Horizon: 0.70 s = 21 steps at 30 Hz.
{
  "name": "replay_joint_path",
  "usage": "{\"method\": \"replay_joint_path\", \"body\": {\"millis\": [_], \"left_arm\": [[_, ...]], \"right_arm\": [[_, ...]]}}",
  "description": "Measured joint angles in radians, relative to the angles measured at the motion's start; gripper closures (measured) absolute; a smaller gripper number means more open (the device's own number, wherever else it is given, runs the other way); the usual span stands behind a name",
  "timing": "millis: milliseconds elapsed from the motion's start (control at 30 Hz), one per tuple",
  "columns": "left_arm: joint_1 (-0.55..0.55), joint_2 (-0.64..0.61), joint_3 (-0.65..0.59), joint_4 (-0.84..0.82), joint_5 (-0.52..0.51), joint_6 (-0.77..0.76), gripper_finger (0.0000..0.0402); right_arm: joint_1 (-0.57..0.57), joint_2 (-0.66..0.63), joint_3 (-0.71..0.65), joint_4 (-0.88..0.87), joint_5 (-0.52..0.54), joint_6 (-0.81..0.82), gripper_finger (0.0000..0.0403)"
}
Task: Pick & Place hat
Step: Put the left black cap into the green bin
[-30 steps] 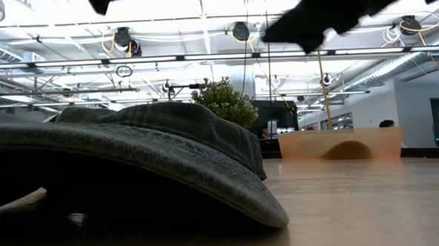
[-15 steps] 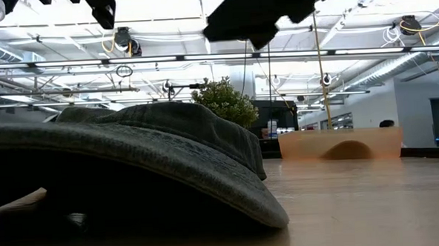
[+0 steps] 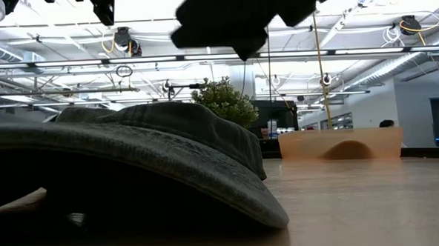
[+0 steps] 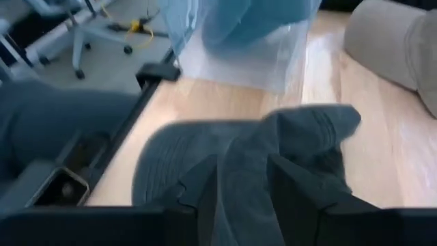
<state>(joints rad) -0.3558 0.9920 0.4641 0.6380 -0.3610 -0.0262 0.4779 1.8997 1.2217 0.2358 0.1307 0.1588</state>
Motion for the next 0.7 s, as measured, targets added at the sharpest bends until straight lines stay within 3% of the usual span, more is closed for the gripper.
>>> {"method": "replay_joint_path", "body": {"millis": [167,700], "left_arm": [[0.004,0.0,0.0,-0.029,-0.007,0.006,0.0309],[0.02,-0.031,0.0,-0.12,-0.007,0.003,0.0309]], "right_arm": [[0.009,0.046,0.0,0.088,-0.001,0.016,0.0287],[-0.014,0.093,-0.003,0.093,0.028,-0.049,0.0286]]}}
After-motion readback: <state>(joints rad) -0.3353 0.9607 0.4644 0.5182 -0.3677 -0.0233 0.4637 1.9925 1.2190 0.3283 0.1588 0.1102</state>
